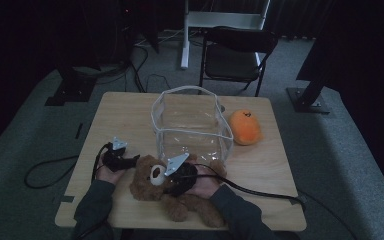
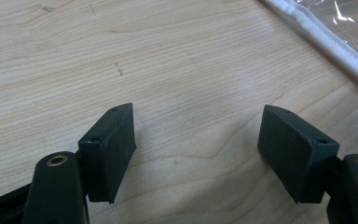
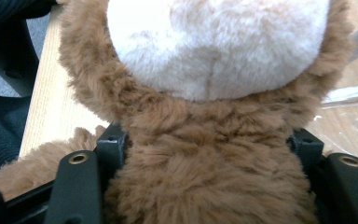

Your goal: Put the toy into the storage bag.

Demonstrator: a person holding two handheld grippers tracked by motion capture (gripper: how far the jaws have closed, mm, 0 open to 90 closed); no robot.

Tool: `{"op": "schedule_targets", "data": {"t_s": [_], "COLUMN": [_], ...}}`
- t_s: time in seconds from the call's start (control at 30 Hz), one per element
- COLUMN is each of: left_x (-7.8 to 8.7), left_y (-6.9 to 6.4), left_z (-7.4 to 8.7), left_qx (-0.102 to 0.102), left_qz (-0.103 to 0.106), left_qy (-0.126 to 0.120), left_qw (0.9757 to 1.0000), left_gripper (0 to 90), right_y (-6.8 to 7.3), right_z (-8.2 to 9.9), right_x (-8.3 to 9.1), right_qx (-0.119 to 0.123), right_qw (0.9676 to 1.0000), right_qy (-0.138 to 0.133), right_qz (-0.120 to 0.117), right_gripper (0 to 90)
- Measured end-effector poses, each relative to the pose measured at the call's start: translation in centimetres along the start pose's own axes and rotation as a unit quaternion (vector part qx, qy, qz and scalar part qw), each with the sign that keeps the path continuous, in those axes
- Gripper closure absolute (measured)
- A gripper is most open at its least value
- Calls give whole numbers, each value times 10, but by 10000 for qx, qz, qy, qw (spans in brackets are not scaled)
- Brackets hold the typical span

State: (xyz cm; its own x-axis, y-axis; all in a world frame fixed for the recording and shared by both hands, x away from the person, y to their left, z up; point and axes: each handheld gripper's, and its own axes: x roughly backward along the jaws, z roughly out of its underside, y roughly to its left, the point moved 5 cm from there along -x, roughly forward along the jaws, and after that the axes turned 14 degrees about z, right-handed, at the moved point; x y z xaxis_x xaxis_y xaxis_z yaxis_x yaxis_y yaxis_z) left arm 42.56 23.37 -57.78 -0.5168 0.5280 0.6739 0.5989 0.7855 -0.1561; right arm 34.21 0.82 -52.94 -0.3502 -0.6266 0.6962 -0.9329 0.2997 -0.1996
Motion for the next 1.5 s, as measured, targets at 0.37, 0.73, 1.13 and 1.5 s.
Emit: {"op": "schedule_targets", "data": {"t_s": [0.37,0.73,1.13,1.5], "left_x": [0,0,0,0], "left_y": [0,0,0,0], "left_z": [0,0,0,0], "left_qx": [-1,-2,-3,-2], "left_qz": [-2,-1,0,1], "left_qy": [1,6,9,8], "left_qw": [10000,10000,10000,10000], "left_gripper": [278,278,278,278], "right_y": [-10,-11,-25,-31], "right_z": [2,-6,-7,-7], "right_x": [28,48,76,89], "right_qx": [-366,-454,-634,-735], "right_qw": [9963,9881,9765,9707], "right_qy": [-775,-1454,-2016,-2236], "right_qz": [115,215,413,483], "right_gripper": [362,362,364,366]}}
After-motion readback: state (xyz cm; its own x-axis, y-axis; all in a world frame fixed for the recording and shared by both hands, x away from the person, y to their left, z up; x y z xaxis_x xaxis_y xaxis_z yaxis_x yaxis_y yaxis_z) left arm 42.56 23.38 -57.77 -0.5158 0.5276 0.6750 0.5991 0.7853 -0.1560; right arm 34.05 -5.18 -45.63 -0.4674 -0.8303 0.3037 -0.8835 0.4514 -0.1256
